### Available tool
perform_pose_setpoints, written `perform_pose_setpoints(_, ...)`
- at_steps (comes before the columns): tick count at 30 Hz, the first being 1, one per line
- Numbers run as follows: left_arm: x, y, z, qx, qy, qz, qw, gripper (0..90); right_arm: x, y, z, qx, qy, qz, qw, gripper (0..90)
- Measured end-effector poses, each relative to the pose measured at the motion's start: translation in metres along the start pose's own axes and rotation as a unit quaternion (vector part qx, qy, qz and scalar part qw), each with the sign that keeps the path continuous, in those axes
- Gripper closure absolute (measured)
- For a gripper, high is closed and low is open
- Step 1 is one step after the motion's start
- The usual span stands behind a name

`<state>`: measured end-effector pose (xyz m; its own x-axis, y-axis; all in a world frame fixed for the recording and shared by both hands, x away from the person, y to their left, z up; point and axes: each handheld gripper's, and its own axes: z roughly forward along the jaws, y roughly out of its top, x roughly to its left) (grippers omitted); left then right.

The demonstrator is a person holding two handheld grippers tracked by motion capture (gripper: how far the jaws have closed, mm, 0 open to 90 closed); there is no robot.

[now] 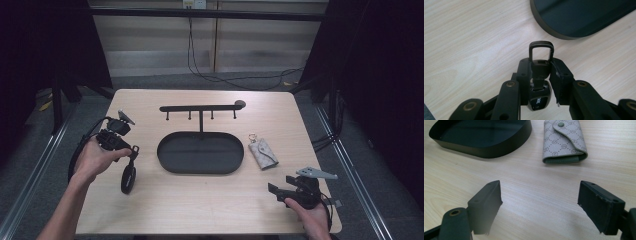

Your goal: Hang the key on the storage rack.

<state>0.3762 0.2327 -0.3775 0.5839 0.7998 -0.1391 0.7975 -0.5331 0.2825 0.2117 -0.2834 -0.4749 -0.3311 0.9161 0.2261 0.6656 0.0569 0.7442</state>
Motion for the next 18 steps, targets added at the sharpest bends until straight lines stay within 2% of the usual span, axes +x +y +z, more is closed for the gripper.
perform_pose_setpoints(12,0.002,0.0,-0.024,-0.007,0.007,-0.001,0.9999,70.7,0.0,0.0,0.001,0.0,0.001,-0.001,1.0,18.7)
perform_pose_setpoints(15,0.002,0.0,-0.026,-0.011,0.002,0.001,0.9999,70.7,0.0,0.0,0.0,0.0,0.002,-0.001,1.0,18.7)
perform_pose_setpoints(18,0.002,0.0,-0.028,-0.005,0.002,0.007,1.0,70.7,0.0,0.0,0.001,0.001,0.003,-0.001,1.0,18.6)
